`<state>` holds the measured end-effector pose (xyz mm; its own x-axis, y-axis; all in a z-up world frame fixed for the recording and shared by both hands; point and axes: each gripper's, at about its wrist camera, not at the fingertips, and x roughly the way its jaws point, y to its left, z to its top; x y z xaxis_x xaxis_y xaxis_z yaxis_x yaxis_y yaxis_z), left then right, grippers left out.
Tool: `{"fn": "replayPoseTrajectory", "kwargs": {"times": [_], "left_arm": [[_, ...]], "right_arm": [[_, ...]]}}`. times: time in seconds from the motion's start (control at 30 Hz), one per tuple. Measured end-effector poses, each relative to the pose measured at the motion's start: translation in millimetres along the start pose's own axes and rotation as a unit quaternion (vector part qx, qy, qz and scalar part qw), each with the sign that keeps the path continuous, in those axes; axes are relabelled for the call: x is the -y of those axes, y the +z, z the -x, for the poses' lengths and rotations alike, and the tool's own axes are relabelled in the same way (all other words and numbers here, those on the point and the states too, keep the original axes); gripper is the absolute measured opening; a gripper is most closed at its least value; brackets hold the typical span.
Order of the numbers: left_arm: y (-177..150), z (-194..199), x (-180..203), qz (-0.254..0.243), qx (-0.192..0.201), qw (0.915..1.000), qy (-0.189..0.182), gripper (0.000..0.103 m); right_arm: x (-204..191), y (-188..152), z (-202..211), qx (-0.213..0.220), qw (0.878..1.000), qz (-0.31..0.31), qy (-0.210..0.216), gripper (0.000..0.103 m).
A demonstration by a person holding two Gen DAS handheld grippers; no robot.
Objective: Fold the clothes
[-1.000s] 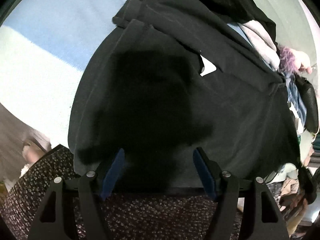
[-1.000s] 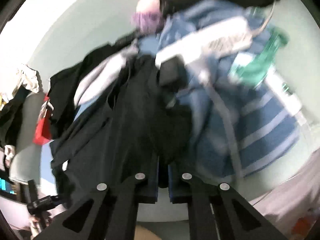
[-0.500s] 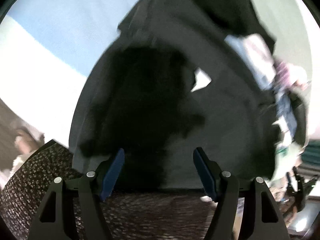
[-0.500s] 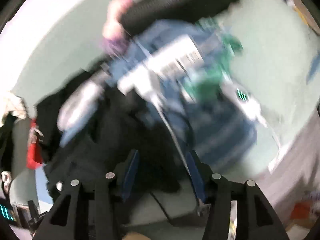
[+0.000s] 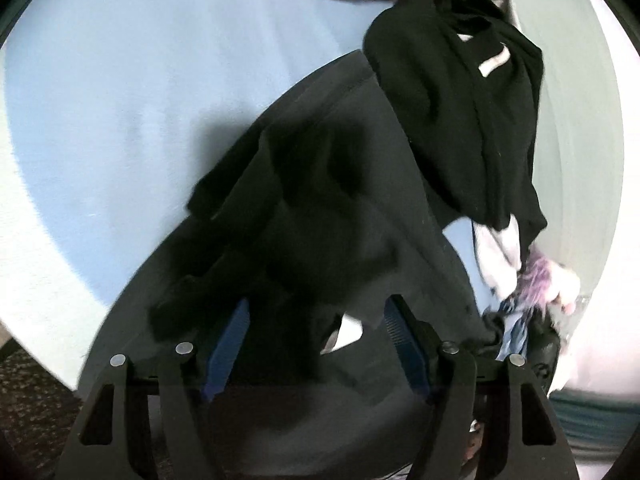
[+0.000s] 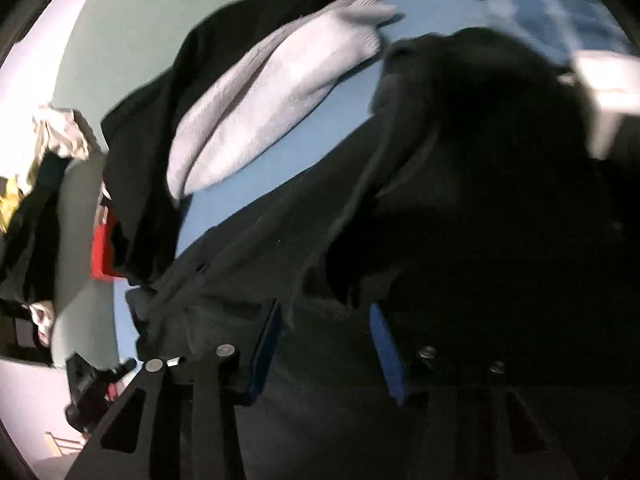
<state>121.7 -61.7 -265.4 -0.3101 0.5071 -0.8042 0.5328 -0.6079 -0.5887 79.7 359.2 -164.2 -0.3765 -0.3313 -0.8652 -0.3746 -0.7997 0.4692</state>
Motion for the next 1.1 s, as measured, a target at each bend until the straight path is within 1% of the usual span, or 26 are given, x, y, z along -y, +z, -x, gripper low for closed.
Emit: {"fn": "replayPoseTrajectory", "kwargs": {"times": [0.03, 0.1, 0.17, 0.2, 0.23, 0.27, 0.33, 0.4, 0.43, 0.5, 0.6, 0.7, 0.73, 0.8, 0.87, 0.93, 0.97, 1.0, 1.03, 1.07, 1.1], "left_arm": [[2.6, -4.0, 0.3, 0.007, -0.001, 1.0, 0.0, 0.069], [4.3, -8.9, 5.4, 0.016, -0.003, 0.9998, 0.011, 0.062], [5.7, -5.0, 3.2, 0.021, -0.008, 0.9997, 0.009, 0.059], [9.3, -12.5, 8.9, 0.022, -0.011, 0.9997, 0.006, 0.057], [10.7, -12.0, 7.0, 0.029, -0.016, 0.9995, 0.0, 0.056], [11.9, -11.0, 4.7, 0.035, -0.021, 0.9991, -0.006, 0.056], [13.7, -10.3, 2.3, 0.048, -0.033, 0.9979, -0.029, 0.056], [14.1, -6.8, -1.5, 0.061, -0.041, 0.9959, -0.052, 0.056], [13.9, -4.3, -4.1, 0.071, -0.045, 0.9947, -0.06, 0.056], [14.9, 0.6, -5.2, 0.081, -0.047, 0.9936, -0.064, 0.057], [21.5, -0.1, 0.8, 0.075, -0.043, 0.9945, -0.059, 0.057], [20.6, 3.2, 10.9, 0.065, -0.055, 0.9925, -0.087, 0.057], [20.0, 7.4, 10.7, 0.061, -0.058, 0.993, -0.083, 0.057], [19.1, -7.9, 23.1, 0.056, -0.048, 0.9954, -0.062, 0.057], [23.4, -17.5, 24.4, 0.062, -0.035, 0.9968, -0.037, 0.057], [26.4, -35.4, 27.5, 0.068, -0.036, 0.9965, -0.033, 0.056], [26.4, -40.3, 27.7, 0.068, -0.029, 0.997, -0.025, 0.053], [26.3, -44.9, 27.9, 0.068, -0.022, 0.9973, -0.017, 0.039], [25.5, -41.7, 24.8, 0.066, -0.018, 0.9976, -0.014, 0.033], [24.6, -37.9, 21.4, 0.064, -0.015, 0.9978, -0.012, 0.024], [23.7, -34.2, 18.1, 0.061, -0.011, 0.998, -0.01, 0.015]], "right_arm": [[-2.4, 1.1, -4.4, -0.001, 1.0, 0.004, -0.01, 0.055], [-3.8, 3.1, -11.0, -0.006, 1.0, -0.001, -0.014, 0.053], [-4.2, 2.0, -14.3, -0.007, 1.0, -0.006, -0.005, 0.051], [-5.4, 1.4, -14.5, -0.008, 1.0, -0.002, 0.002, 0.05], [-7.5, -1.0, -15.4, -0.013, 1.0, 0.004, 0.011, 0.049], [-9.6, -3.4, -17.2, -0.018, 1.0, 0.009, 0.013, 0.049], [-12.2, -6.5, -22.8, -0.026, 0.999, 0.021, 0.0, 0.048], [-12.6, -7.5, -25.3, -0.026, 0.999, 0.019, -0.001, 0.048], [-10.7, -6.8, -22.4, -0.025, 1.0, 0.017, 0.002, 0.048], [-8.1, -6.7, -20.3, -0.027, 1.0, 0.015, 0.007, 0.048], [-9.1, -6.5, -21.6, -0.026, 0.999, 0.02, 0.006, 0.048], [-9.2, -7.8, -19.5, -0.022, 0.999, 0.024, 0.004, 0.049], [-9.4, -8.2, -19.2, -0.02, 0.999, 0.026, 0.004, 0.049], [-9.4, -8.4, -19.4, -0.019, 0.999, 0.029, 0.003, 0.049], [-11.0, -8.2, -20.4, -0.017, 0.999, 0.029, 0.003, 0.052], [-12.9, -8.7, -20.7, -0.013, 0.999, 0.033, -0.001, 0.052], [-12.9, -9.4, -19.9, -0.01, 0.999, 0.036, -0.004, 0.046], [-12.6, -10.1, -18.7, -0.005, 0.999, 0.039, -0.011, 0.041], [-12.3, -10.6, -17.3, -0.001, 0.999, 0.041, -0.012, 0.03], [-11.9, -11.0, -16.0, 0.003, 0.999, 0.045, -0.011, 0.021], [-11.5, -11.5, -14.6, 0.007, 0.999, 0.048, -0.01, 0.015]]}}
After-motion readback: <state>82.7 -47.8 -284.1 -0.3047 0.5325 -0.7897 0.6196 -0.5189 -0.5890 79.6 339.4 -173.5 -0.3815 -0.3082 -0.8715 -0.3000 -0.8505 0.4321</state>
